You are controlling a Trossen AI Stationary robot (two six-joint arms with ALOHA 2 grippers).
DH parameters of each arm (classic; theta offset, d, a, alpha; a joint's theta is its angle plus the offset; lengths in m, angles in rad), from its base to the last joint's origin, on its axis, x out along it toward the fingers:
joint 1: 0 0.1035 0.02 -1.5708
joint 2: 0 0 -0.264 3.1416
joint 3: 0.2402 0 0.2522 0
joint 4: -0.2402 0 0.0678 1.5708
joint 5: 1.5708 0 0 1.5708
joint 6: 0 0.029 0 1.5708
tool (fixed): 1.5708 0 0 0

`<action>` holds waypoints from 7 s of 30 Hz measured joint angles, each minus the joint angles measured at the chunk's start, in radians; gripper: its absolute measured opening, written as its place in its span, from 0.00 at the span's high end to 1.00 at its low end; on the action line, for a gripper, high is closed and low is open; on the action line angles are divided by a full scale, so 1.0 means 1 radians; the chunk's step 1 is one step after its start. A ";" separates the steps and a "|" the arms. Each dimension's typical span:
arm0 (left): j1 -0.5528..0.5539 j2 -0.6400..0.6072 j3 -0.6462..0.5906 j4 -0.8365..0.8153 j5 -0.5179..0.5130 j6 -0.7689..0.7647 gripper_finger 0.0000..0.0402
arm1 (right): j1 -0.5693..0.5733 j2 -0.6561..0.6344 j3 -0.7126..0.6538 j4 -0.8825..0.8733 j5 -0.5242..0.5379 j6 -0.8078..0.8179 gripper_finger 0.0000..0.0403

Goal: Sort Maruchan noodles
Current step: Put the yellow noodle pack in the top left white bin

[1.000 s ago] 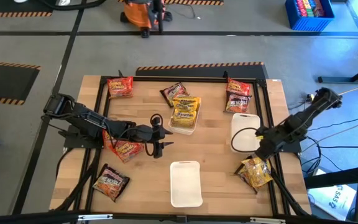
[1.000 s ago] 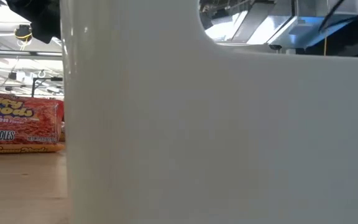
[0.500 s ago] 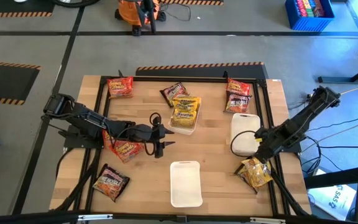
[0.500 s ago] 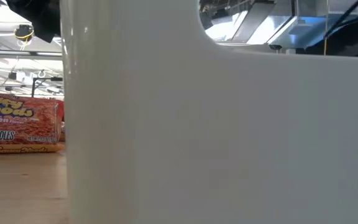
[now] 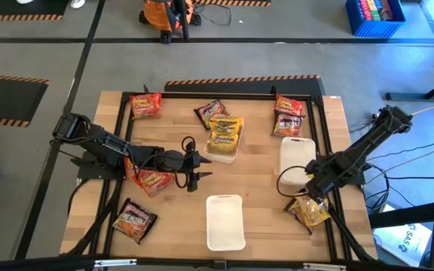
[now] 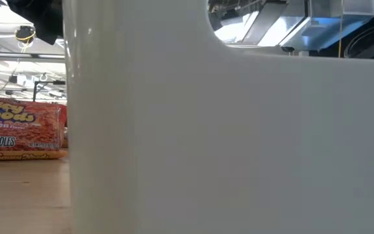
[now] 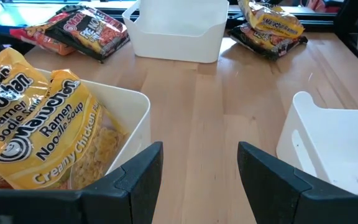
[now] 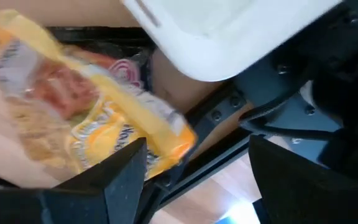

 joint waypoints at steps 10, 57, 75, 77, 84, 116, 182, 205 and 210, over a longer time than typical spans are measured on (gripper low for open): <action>0.001 0.000 0.000 0.000 0.000 0.000 0.50 | 0.000 0.107 -0.018 0.028 -0.010 0.049 0.35; -0.018 0.000 0.000 0.013 0.002 0.002 0.50 | -0.027 0.164 0.121 0.298 0.368 -0.281 1.00; 0.019 0.000 0.033 0.034 0.003 -0.184 0.32 | -0.254 0.187 0.121 0.627 0.720 -0.692 1.00; 0.019 0.001 0.055 0.026 0.006 -0.183 0.30 | -0.277 0.187 0.121 0.667 0.728 -0.742 1.00; 0.019 0.030 0.131 -0.007 0.000 -0.156 0.28 | -0.360 0.224 0.121 0.816 0.722 -0.888 1.00; 0.063 0.370 0.418 -0.123 0.062 -0.107 0.28 | -0.386 0.370 0.120 0.992 0.648 -1.042 1.00; 0.048 0.166 0.415 -0.591 0.074 -0.073 0.28 | -0.700 0.595 0.124 0.993 0.041 -1.257 0.72; 0.041 -0.042 0.148 -0.471 0.039 -0.051 0.28 | -0.748 0.644 0.539 0.695 0.097 -1.344 0.75; 0.041 -0.071 0.149 -0.464 0.042 -0.039 0.28 | -0.746 0.655 0.543 0.696 0.105 -1.354 0.74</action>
